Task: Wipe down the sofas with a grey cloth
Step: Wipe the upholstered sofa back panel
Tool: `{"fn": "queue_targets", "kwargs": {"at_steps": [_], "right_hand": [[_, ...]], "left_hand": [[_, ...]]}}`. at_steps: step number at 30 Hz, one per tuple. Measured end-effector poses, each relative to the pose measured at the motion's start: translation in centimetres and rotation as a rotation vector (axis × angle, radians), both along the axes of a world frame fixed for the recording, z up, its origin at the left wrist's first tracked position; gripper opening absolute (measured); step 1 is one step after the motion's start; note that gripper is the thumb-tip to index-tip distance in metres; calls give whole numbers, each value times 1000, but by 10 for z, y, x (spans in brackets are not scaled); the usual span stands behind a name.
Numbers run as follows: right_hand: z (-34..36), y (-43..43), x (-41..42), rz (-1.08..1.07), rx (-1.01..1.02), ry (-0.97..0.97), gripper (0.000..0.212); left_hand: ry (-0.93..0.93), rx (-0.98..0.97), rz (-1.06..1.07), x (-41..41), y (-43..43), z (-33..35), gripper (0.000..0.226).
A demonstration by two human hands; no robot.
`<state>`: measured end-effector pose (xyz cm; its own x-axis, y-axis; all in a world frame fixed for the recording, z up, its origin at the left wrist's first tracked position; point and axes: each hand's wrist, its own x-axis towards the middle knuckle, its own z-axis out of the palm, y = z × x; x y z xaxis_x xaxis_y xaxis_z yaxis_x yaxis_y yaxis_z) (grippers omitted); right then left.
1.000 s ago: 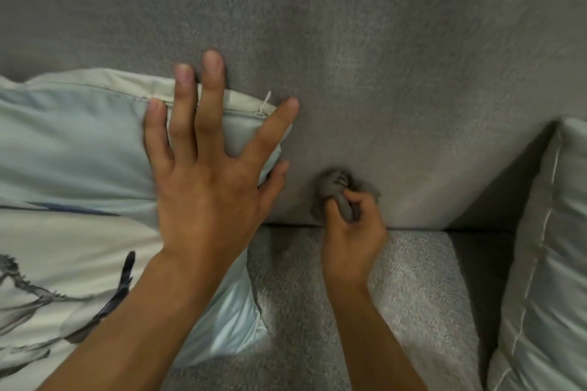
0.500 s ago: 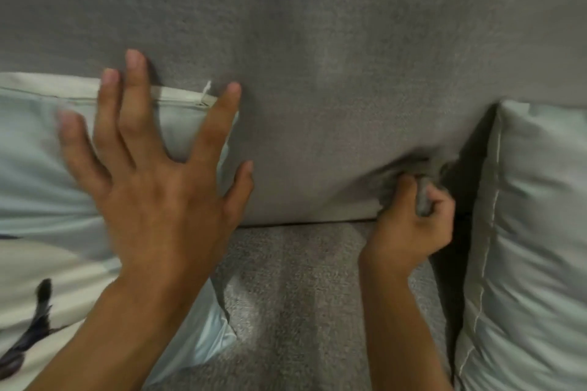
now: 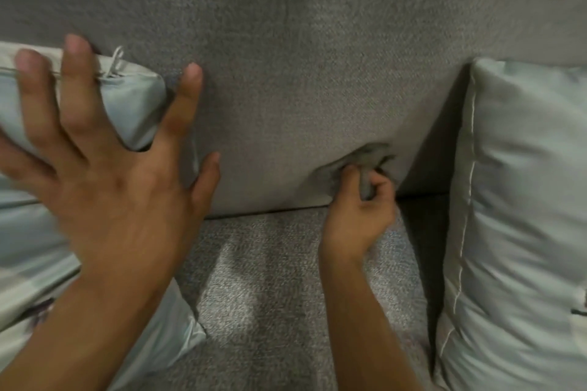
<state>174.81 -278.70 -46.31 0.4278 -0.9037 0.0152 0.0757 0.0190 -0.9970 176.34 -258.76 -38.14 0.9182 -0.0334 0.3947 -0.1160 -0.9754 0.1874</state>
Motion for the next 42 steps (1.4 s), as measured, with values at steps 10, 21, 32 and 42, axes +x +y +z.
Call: {"fn": "queue_targets", "kwargs": {"at_steps": [10,21,32,42], "right_hand": [[50,17,-1,25,-83,-125,10],[52,-9,3,-99,-47,-130,16],[20,116,-2,214,196,257,16],[96,163,-3,396,-45,16,21]], "left_hand": [[-74,-14,-51,-5,2,-1,67],[-73,44,-51,-8,5,-6,69],[-241,205,-64,-29,18,4,73],[-284,116,-105,-72,86,12,67]]}}
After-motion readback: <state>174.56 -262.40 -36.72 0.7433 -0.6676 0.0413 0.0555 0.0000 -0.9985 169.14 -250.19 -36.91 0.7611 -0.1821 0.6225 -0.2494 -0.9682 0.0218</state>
